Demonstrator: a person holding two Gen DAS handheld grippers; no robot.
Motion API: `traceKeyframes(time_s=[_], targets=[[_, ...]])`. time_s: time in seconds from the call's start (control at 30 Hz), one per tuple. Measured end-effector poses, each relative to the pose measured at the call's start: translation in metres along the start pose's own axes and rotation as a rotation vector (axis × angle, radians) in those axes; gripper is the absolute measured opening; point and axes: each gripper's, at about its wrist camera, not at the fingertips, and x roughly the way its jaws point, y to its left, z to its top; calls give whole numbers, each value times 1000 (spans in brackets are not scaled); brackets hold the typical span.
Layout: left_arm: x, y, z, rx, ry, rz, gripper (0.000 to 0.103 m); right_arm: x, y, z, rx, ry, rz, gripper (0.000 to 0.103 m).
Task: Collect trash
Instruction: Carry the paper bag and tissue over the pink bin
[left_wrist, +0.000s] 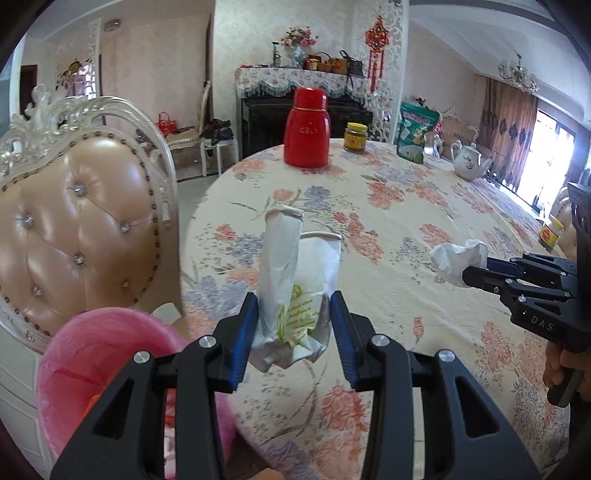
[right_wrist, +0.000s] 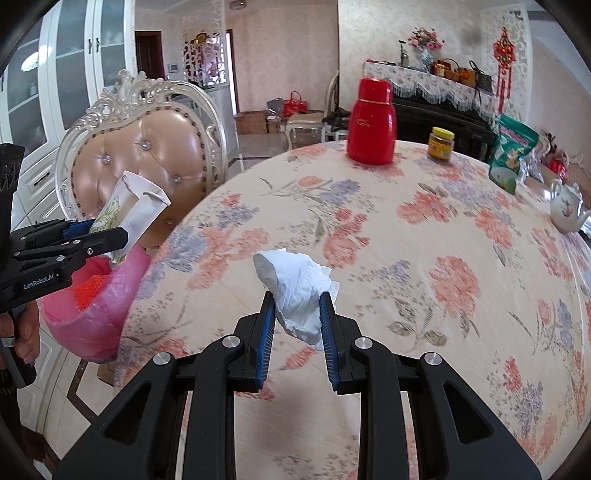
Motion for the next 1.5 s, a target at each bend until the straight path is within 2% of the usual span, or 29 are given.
traceKeyframes(time_s=[0.77,1.23,1.5], targets=[[-86,108,-41,-152,-59,165,40,14,116,32,-123,-19,145,24],[-111,161,-66,-250,-54,238,40,37,197,50,-185,-2,256,24],[-113,181,-75,-293,-43,260,41,54,230,60,-206,16,295,24]])
